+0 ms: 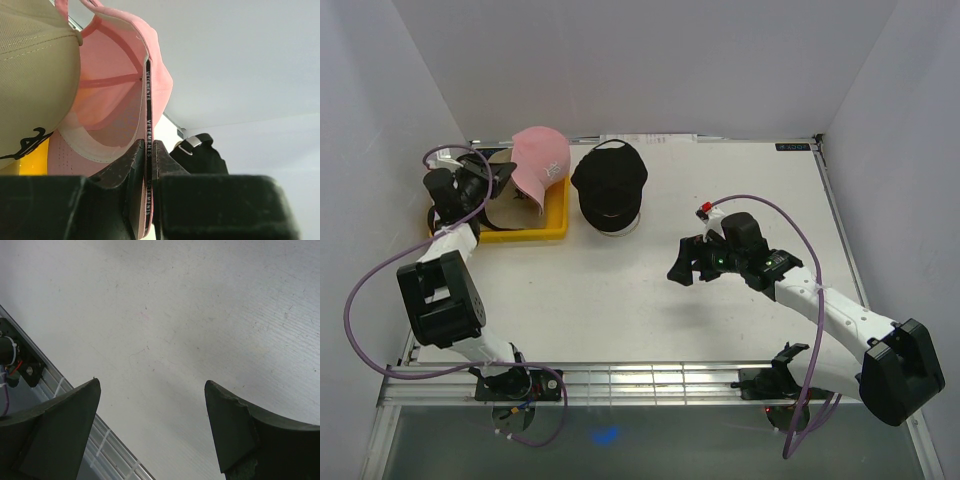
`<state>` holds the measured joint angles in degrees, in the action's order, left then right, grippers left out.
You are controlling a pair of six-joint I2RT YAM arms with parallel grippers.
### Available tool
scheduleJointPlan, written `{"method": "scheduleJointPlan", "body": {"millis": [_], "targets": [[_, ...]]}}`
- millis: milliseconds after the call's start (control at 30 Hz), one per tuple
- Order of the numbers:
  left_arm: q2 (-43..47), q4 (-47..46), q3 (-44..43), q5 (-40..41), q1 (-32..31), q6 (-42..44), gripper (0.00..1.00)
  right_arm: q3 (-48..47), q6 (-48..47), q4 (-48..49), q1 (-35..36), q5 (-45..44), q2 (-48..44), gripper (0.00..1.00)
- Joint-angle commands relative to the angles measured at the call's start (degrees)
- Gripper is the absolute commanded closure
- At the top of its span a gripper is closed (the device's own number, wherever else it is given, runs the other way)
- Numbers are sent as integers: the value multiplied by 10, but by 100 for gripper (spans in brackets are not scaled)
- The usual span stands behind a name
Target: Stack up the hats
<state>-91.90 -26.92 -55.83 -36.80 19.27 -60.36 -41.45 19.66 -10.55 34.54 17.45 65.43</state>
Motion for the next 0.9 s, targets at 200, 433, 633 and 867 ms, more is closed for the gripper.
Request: {"method": "scheduleJointPlan", "body": {"millis": [200,433,633,867], "targets": [[82,-42,55,18,14,-27,100,-17,-14,2,-1,-3,5,10],[133,-42,130,13,23,-6,100,-8,-9,12,-1,1,9,10],[159,-24,201,13,23,23,100,2,-2,26,0,8,13,10],[153,-12,225,6,23,52,100,10,0,32,-1,12,13,10]]}}
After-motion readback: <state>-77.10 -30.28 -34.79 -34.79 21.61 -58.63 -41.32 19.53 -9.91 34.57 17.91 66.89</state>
